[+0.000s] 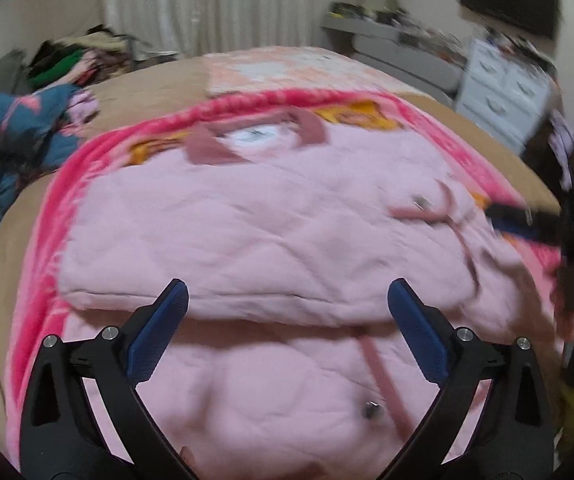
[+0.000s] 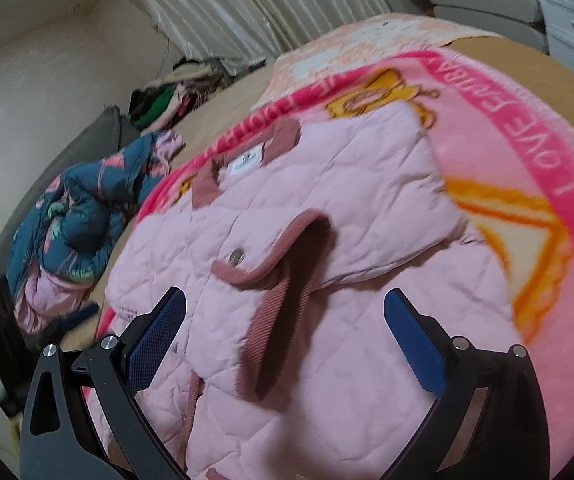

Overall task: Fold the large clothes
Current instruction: 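Grasp the ribbed cuff of the folded sleeve with the right tool, then lay the cuff flat along the folded side and open the right tool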

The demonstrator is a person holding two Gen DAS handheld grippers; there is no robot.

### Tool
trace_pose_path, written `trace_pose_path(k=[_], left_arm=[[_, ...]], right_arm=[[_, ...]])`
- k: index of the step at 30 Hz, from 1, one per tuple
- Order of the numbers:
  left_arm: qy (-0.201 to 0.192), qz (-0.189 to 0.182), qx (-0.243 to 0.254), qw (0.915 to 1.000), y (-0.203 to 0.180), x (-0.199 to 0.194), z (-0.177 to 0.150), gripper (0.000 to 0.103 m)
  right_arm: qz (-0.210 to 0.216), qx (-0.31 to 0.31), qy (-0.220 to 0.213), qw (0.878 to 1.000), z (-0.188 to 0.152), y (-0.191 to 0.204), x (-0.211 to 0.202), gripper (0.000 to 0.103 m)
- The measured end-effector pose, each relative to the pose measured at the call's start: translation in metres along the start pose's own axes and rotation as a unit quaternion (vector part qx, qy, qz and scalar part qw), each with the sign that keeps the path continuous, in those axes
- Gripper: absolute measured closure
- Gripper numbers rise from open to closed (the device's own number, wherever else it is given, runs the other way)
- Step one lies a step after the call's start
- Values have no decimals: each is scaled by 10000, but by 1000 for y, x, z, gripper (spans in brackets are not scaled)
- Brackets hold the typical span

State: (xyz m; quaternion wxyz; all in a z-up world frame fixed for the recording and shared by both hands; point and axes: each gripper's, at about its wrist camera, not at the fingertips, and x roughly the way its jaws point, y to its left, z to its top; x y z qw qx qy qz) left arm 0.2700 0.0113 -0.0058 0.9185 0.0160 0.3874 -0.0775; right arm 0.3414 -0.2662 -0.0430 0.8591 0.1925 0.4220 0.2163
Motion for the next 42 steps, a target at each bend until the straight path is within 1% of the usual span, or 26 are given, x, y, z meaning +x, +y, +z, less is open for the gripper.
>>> trace_pose_path(k=[3, 6, 9, 11, 15, 16, 17, 18, 20, 21, 22, 23, 24, 26, 28, 31, 33, 37, 42], left_arm=[[-87, 63, -486, 9988, 35, -4, 12, 9], [-189, 214, -661, 9974, 55, -6, 18, 9], [-315, 524, -798, 9949, 74, -6, 24, 9], [-338, 611, -922, 9933, 85, -5, 26, 9], [-409, 716, -1162, 9898, 104, 0, 30, 9], [-433, 726, -1220, 9889, 107, 1, 30, 9], [-438, 700, -1262, 9886, 111, 3, 29, 9], [-437, 681, -1303, 9882, 113, 4, 29, 9], [-422, 672, -1356, 9876, 118, 6, 27, 9], [-421, 702, -1376, 9871, 120, 7, 26, 9], [-430, 713, -1384, 9869, 122, 7, 26, 9], [-441, 719, -1397, 9866, 124, 7, 25, 9], [-455, 720, -1417, 9862, 126, 8, 24, 9], [-471, 708, -1470, 9855, 131, 9, 22, 9], [-502, 680, -1518, 9848, 134, 10, 20, 9], [-517, 632, -1528, 9849, 135, 14, 19, 9], [-505, 593, -1495, 9857, 132, 17, 19, 9], [-496, 504, -1306, 9889, 123, 22, 20, 9], [-413, 425, -1175, 9913, 116, 32, 22, 10]], right_arm=[[23, -38, 160, 9999, -2, 10, 14, 4], [31, -62, 342, 9994, -6, 18, 31, 4], [11, -42, 574, 9983, -14, 22, 49, 4], [9, -32, 704, 9975, -18, 23, 59, 4], [-57, -9, 698, 9975, -22, 24, 70, 4], [-65, 10, 649, 9979, -22, 24, 70, 8], [-67, 14, 613, 9981, -21, 23, 69, 17], [-72, 7, 607, 9981, -20, 23, 69, 21], [-55, -14, 590, 9982, -17, 24, 68, 37], [-78, -46, 576, 9983, -16, 24, 68, 43], [-75, -105, 548, 9984, -15, 26, 68, 64], [-26, -208, 509, 9985, -14, 30, 67, 78], [19, -308, 471, 9984, -12, 35, 64, 81], [80, -626, 248, 9977, -2, 46, 54, 88], [48, -920, -5, 9957, 12, 53, 42, 89], [-138, -1397, -438, 9891, 40, 66, 29, 89], [-335, -1638, -554, 9844, 50, 69, 31, 89], [-553, -1606, -476, 9843, 58, 57, 45, 89], [-792, -1275, -367, 9880, 59, 33, 64, 89]])
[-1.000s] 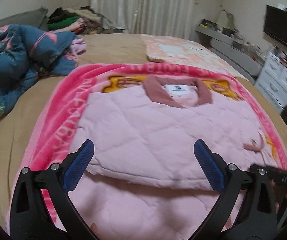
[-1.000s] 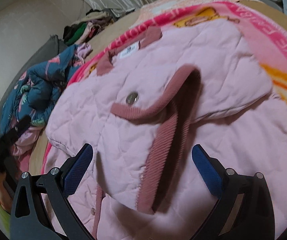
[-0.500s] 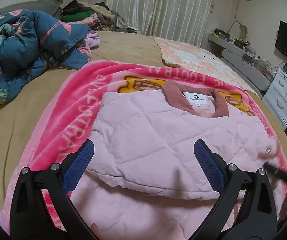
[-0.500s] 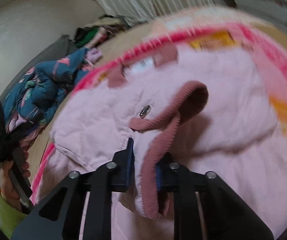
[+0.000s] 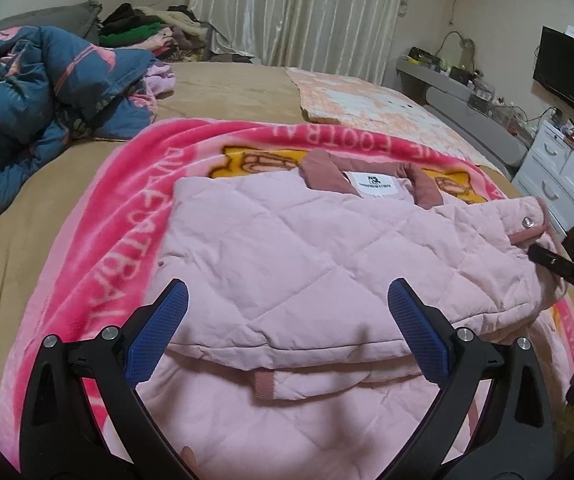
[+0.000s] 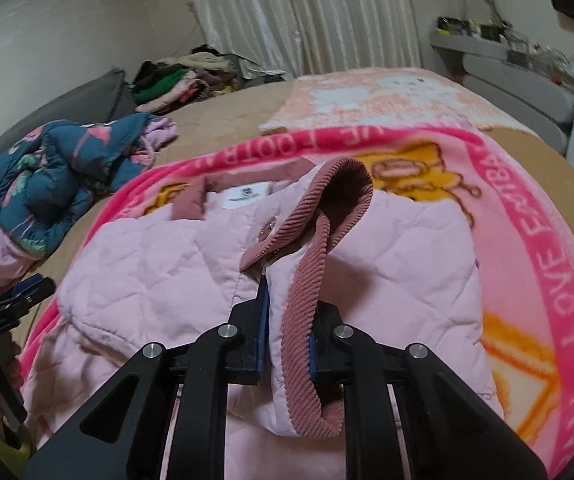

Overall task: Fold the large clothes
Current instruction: 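Lay the cuff flat along the folded side and open the right tool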

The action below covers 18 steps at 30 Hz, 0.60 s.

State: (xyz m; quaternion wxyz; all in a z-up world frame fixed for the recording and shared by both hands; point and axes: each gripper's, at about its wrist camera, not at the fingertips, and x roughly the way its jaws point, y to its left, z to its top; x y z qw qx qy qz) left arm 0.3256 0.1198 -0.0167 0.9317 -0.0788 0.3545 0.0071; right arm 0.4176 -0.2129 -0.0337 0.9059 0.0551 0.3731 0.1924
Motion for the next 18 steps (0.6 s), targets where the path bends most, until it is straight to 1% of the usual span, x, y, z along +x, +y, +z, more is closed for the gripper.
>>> trace_pose_path(k=[3, 6, 7, 8, 10, 14, 18], left_arm=[[82, -67, 120, 9999, -7, 9, 0, 10], [148, -95, 210, 9996, -13, 16, -1, 12], [184, -130, 226, 9995, -15, 19, -1, 12], [238, -170, 256, 9992, -17, 22, -2, 14], [328, -212, 298, 9988, -20, 28, -4, 19], [557, -132, 366, 9977, -21, 43, -13, 20], [708, -77, 349, 9969, -18, 53, -23, 20]], right_arm=[[-86, 149, 145, 9997, -6, -6, 11, 87], [-156, 265, 159, 9994, -8, -9, 14, 78], [-188, 315, 181, 9992, -8, -9, 13, 66], [-261, 387, 223, 9987, -9, -10, 11, 41], [-376, 484, 96, 9981, -9, -12, 3, 21], [-432, 238, -184, 9986, -4, 1, -14, 18], [-207, -184, -181, 9995, 3, 28, -14, 11]])
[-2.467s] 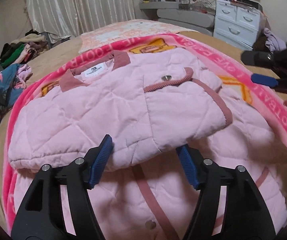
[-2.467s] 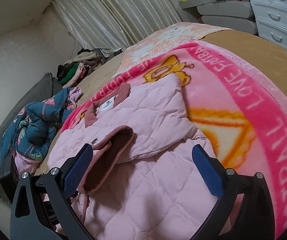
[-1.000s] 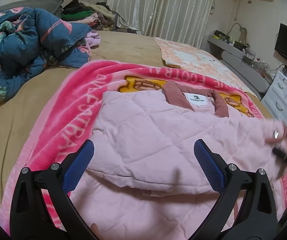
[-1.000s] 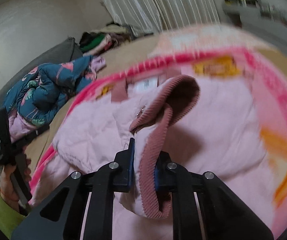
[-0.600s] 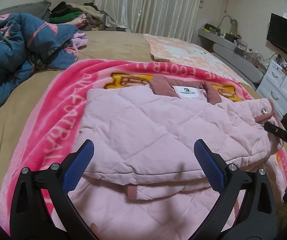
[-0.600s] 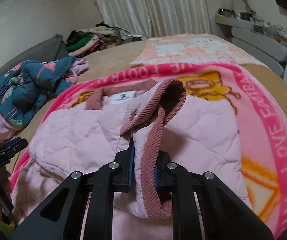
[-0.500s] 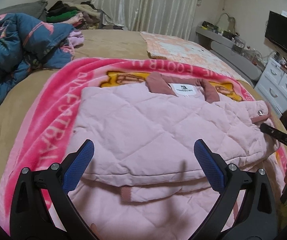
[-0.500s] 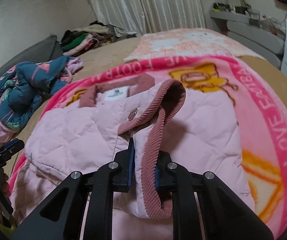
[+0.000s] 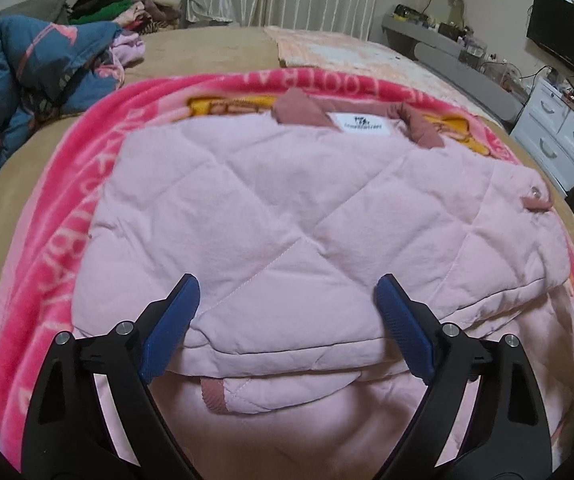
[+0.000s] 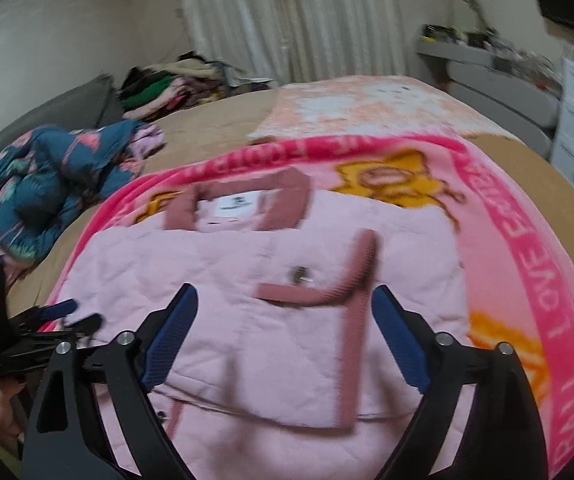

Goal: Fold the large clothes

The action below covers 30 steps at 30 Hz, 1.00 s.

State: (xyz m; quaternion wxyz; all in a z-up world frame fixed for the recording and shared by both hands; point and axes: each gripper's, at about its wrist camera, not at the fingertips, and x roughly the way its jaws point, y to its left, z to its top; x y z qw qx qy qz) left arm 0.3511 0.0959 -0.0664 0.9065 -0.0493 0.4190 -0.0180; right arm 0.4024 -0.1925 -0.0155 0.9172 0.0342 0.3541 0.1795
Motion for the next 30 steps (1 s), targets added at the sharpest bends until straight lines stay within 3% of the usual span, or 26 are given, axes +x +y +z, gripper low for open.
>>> trace_pose_path(k=[8, 15, 19, 30], left_arm=[[-3, -11, -43, 10000, 1, 1, -3, 20], [-8, -93, -73, 9999, 2, -2, -4, 20], [-21, -89, -50, 9999, 0, -3, -4, 20], [-125, -180, -281, 9994, 4, -19, -9, 19]], right_arm=[[171, -849, 286, 9958, 21, 56, 33, 8], [-261, -911, 1322, 9867, 4, 53, 97, 7], [-239, -818, 1299, 9879, -9, 46, 112, 4], [-418, -655, 1128, 9906, -17, 48, 100, 4]])
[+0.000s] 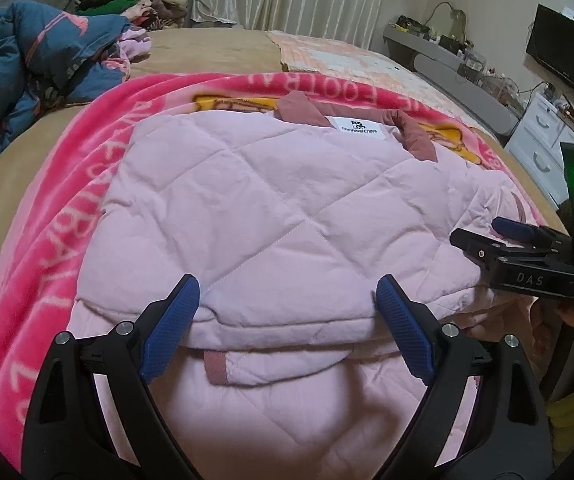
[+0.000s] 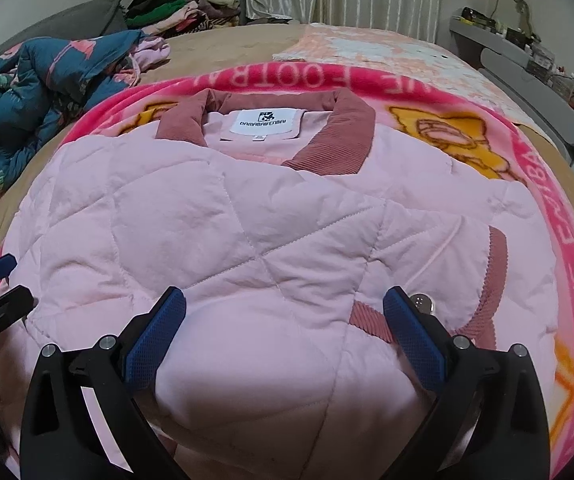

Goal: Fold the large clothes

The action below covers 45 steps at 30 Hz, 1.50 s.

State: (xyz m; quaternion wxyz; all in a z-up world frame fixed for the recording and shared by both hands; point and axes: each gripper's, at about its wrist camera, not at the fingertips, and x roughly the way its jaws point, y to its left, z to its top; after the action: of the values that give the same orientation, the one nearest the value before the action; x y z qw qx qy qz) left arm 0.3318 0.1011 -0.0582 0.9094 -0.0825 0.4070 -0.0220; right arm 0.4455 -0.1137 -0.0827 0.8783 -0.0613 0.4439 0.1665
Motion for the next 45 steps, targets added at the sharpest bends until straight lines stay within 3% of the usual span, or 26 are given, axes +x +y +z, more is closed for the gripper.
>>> trace_pose_path(k=[9, 45], left_arm=[[-89, -146, -152, 9997, 3, -26, -3, 10], [-866, 84, -501, 9949, 28, -131, -12, 9]], right_arm=[[129, 324, -47, 9994, -15, -5, -26, 4], [387, 564, -1075, 9918, -26, 7, -155, 4]])
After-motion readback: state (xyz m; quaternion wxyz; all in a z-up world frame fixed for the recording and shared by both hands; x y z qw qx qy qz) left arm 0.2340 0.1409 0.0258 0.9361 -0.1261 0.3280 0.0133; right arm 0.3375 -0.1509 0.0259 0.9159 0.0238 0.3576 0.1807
